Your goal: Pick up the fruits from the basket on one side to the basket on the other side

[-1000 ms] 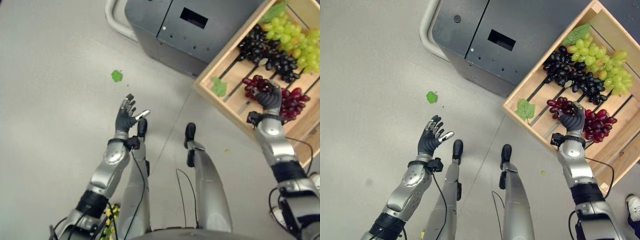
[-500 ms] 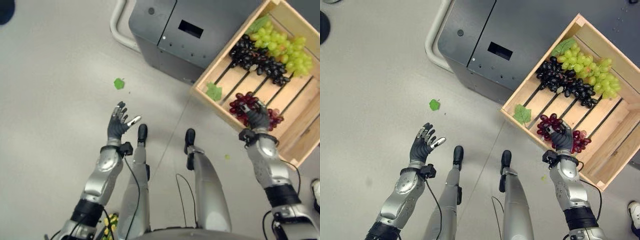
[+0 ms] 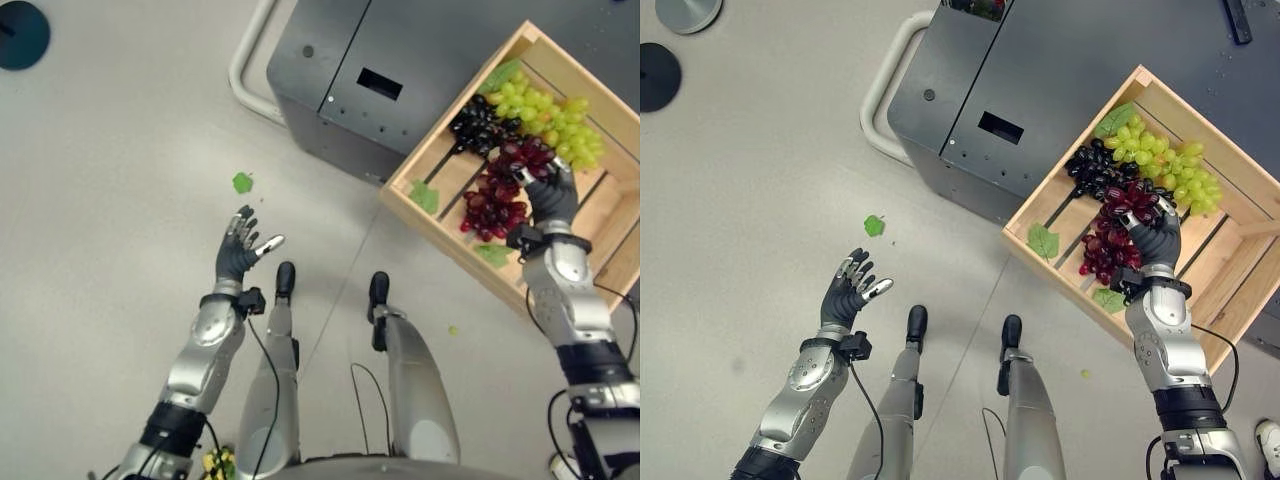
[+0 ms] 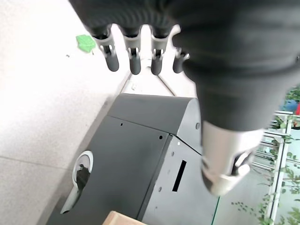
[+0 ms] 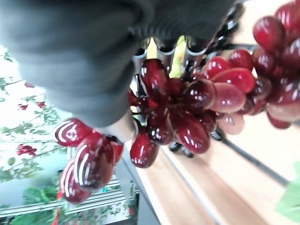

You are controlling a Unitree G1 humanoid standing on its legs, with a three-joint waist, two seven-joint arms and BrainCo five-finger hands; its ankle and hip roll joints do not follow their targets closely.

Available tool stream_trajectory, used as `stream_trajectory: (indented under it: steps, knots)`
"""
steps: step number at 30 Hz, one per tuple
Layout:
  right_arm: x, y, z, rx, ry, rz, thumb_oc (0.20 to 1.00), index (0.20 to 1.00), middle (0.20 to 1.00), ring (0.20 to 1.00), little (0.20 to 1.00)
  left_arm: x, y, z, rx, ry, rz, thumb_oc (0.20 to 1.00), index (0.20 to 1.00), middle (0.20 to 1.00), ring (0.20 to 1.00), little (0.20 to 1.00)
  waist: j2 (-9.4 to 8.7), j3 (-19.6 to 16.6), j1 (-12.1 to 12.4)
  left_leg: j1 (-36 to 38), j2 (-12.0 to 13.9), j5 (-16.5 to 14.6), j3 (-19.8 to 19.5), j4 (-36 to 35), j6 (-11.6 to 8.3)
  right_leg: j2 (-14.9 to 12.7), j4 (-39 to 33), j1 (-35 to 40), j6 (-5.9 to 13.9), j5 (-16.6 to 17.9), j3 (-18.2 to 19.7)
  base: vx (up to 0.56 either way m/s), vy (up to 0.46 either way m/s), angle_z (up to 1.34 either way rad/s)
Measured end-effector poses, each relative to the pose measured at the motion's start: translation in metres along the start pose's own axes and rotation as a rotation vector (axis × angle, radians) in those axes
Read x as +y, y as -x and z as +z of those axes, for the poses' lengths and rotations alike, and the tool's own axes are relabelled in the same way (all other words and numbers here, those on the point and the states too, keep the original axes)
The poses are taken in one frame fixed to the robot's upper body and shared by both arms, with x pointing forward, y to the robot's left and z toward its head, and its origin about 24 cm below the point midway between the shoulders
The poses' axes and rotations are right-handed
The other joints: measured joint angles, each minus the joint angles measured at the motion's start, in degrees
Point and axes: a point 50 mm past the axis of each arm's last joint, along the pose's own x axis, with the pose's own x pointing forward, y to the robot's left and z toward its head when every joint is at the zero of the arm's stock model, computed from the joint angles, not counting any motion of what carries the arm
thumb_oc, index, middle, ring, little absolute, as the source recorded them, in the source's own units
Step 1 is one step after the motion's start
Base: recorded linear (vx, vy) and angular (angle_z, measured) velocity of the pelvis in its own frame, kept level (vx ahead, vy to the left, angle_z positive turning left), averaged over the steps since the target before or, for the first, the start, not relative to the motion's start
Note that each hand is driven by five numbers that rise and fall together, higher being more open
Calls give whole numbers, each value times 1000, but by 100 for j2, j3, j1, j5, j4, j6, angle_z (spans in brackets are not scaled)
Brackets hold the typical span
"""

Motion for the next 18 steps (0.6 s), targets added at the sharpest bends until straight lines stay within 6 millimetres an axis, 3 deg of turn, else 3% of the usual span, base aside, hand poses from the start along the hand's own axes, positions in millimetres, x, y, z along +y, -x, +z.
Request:
stream_trajectory:
  steps: [18]
  knots:
    - [-3, -11, 31, -78, 48, 75, 200, 200, 200, 200, 200, 4, 0, 1, 3, -24, -14, 1000, 1000, 1000, 1000, 1000, -72, 38, 38, 557, 5, -46, -2, 5, -7, 20, -221, 667, 33, 20, -35, 0, 0, 0]
